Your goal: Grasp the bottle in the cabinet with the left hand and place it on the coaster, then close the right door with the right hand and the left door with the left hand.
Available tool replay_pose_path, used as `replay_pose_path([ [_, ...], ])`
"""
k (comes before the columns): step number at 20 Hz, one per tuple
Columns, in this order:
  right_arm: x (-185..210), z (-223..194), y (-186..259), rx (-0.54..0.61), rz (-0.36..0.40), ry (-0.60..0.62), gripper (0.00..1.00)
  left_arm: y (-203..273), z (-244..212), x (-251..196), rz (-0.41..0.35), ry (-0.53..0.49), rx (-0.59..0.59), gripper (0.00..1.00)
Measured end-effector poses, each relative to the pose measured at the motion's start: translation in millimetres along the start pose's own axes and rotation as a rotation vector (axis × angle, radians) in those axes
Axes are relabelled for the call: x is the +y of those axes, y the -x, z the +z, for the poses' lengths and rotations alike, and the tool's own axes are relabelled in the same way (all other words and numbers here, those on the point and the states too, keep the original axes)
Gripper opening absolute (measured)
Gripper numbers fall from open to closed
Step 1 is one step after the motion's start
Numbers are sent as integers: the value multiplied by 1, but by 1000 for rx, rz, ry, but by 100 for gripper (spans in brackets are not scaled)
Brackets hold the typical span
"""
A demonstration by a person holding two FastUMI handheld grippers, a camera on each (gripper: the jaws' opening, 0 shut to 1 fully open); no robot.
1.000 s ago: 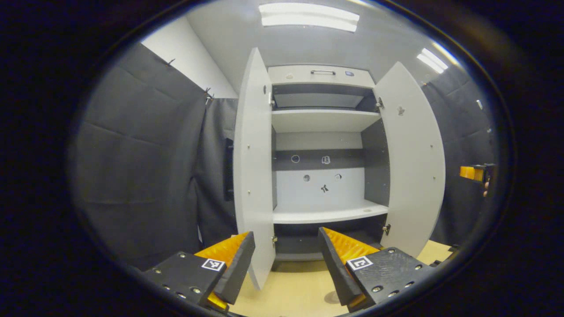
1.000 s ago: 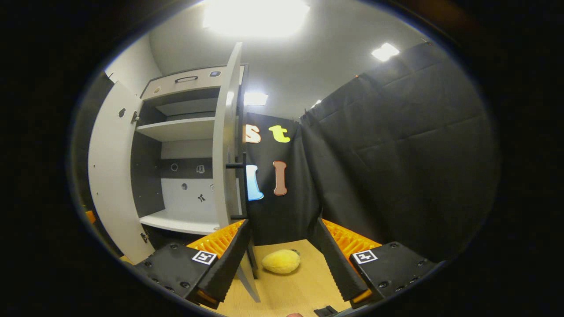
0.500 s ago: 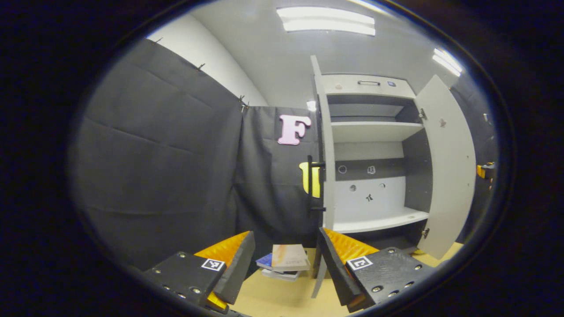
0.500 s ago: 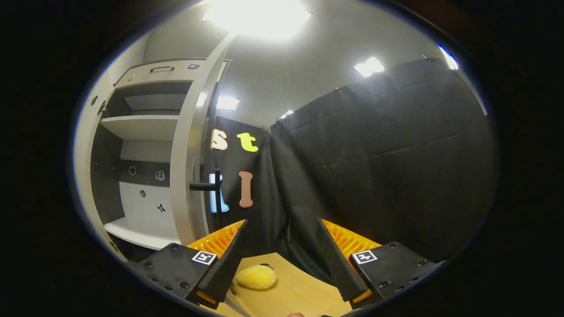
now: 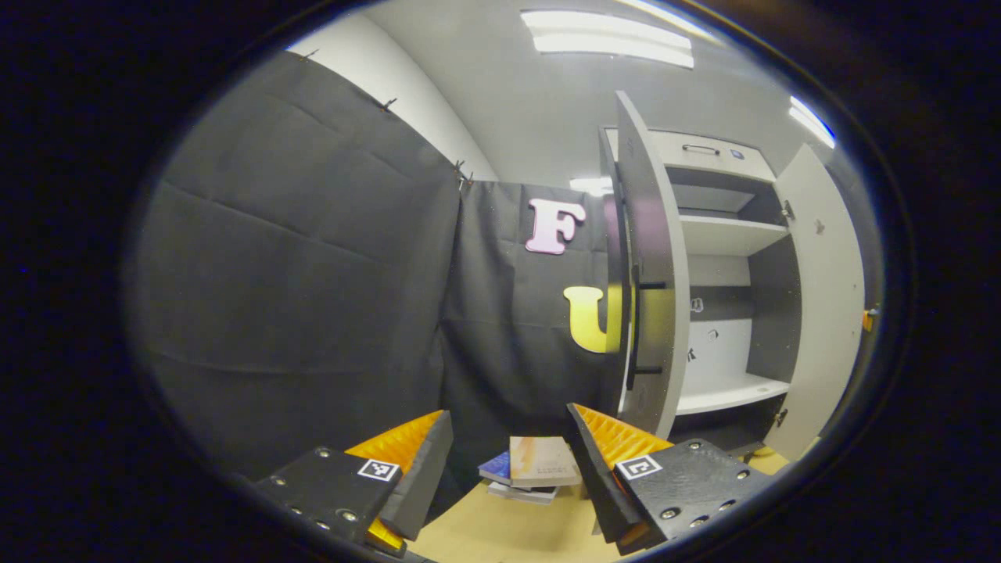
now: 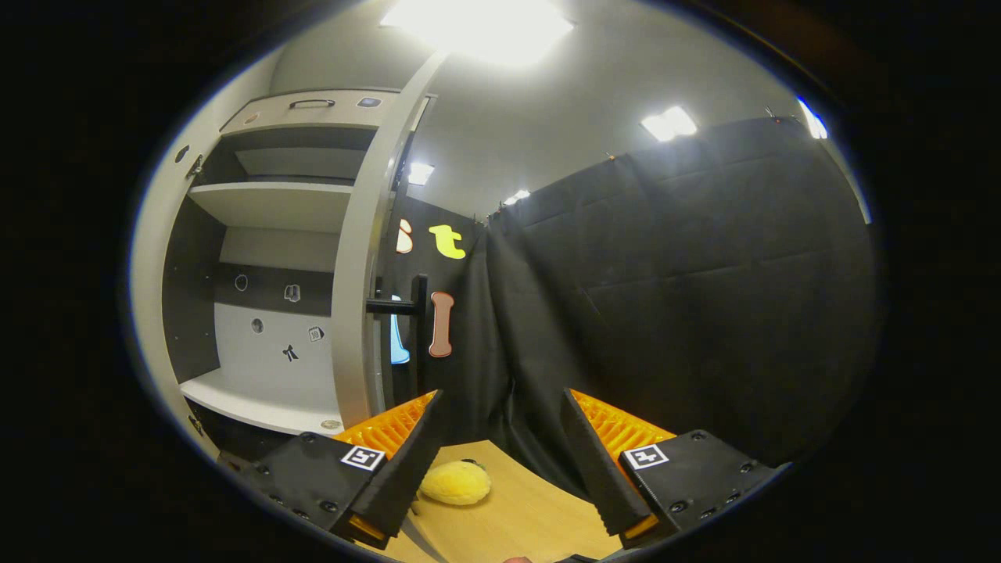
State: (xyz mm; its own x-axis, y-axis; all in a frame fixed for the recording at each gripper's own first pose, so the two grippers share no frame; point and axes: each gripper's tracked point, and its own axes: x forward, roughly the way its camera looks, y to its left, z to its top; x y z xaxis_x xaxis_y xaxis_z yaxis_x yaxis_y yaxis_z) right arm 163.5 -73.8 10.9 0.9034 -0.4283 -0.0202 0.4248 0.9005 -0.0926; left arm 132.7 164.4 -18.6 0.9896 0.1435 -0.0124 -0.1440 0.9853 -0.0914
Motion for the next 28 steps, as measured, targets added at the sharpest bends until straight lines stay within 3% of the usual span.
replay_pose_path([
  [5, 28, 1, 16, -7, 72, -43, 92, -23, -15, -9, -45, 13, 17, 84],
  [9, 43, 2, 25, -13, 75, -31, 95, -31, -25, -14, -79, 26, 36, 88],
  [12, 58, 2, 31, -9, 100, -45, 95, -36, -29, -16, -92, 28, 41, 84],
  [17, 104, 3, 39, -7, 213, -54, 92, -40, -31, -13, -95, 41, 54, 84],
  [23, 174, -6, 29, 12, 355, -47, 95, -34, -22, -13, -77, -5, 48, 85],
  [24, 182, -8, 27, 23, 374, -55, 92, -33, -19, -13, -74, -15, 46, 84],
  [28, 189, -11, 24, 30, 399, -80, 95, -28, -10, -14, -70, -28, 48, 85],
])
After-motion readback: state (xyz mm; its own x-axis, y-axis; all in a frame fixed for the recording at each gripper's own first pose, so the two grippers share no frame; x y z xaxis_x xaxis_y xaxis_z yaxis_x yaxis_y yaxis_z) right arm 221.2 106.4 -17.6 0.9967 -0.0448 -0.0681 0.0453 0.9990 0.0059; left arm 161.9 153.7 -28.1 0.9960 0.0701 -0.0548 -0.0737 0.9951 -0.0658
